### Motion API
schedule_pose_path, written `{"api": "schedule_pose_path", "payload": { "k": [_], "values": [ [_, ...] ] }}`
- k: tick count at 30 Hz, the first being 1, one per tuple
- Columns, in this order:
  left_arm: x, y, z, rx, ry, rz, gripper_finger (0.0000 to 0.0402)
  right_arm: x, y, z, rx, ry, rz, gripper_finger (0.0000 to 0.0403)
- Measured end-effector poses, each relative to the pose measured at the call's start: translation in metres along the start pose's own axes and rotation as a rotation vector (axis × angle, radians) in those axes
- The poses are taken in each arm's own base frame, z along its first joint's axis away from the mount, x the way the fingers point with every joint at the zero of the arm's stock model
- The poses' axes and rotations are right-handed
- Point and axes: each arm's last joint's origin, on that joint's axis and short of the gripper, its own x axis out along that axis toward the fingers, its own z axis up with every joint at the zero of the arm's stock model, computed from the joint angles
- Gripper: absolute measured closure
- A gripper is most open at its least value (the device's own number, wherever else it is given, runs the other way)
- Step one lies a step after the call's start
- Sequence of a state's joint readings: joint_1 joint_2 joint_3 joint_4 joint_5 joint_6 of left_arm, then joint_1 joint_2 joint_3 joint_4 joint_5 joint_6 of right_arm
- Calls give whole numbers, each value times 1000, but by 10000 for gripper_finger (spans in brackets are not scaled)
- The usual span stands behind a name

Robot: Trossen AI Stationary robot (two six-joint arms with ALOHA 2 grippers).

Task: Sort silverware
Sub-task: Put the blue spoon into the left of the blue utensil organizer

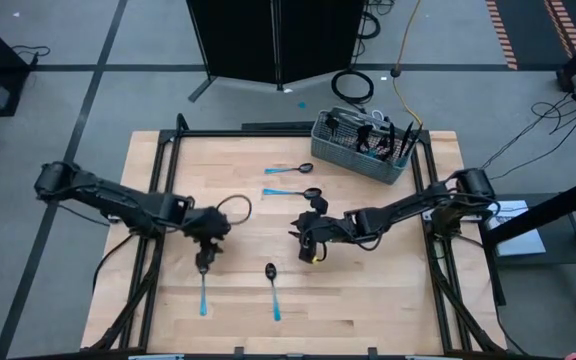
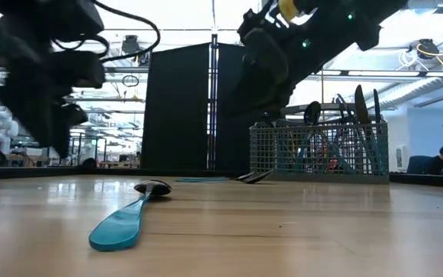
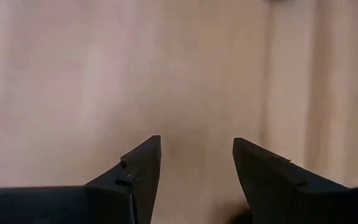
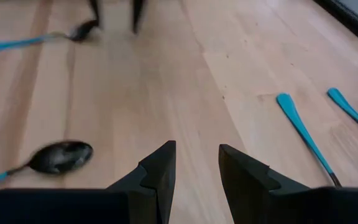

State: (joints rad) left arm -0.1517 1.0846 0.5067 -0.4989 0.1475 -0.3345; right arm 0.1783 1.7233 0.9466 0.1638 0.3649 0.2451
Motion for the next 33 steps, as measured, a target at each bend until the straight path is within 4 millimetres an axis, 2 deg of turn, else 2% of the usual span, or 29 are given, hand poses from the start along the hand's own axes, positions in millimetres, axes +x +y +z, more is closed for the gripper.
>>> {"api": "schedule_pose_path", "payload": {
  "k": [8,10,13,20,24,28,33],
  "values": [
    [4,-45,-20,166,60,-99,205,10,-6,-4,10,12,-22,289],
    [5,-53,-26,145,98,-110,205,10,-7,-4,13,10,-25,289],
    [7,-60,-30,-39,126,-127,206,11,-8,-4,16,10,-26,289],
    [6,-75,-41,-589,225,-136,206,10,-8,-4,14,11,-25,289],
    [5,-84,-48,-867,211,-103,206,10,-8,-5,7,21,-27,289],
    [10,-92,-55,-1012,127,-41,206,10,-8,-6,-16,35,-30,289],
    [25,-102,-60,-1023,125,60,206,10,-8,-7,-46,38,-30,289]
  ]
}}
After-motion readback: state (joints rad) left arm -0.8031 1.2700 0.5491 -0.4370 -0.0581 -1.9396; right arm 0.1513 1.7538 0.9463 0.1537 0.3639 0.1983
